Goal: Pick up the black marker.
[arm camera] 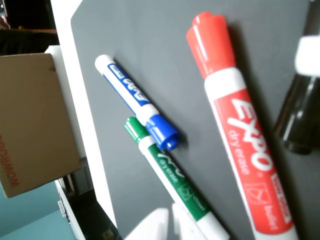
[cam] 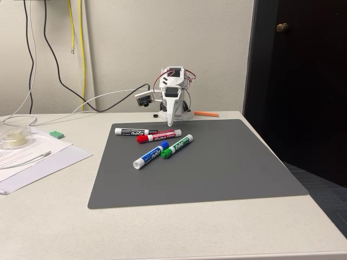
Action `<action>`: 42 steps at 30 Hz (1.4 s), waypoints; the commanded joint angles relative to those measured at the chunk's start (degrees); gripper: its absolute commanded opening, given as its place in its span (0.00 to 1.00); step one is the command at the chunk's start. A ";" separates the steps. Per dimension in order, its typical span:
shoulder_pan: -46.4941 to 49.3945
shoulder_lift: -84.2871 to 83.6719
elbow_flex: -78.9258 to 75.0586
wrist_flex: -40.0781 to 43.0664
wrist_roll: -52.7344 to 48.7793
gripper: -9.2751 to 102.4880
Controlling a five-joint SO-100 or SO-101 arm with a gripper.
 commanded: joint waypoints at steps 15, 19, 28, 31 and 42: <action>-0.26 0.35 -0.26 0.09 0.18 0.08; 0.62 0.35 -0.26 0.09 0.00 0.08; 0.44 0.35 -0.26 -0.26 -0.97 0.08; 0.62 0.26 -0.97 -1.23 -0.62 0.09; 8.26 -32.43 -31.03 -3.34 14.94 0.13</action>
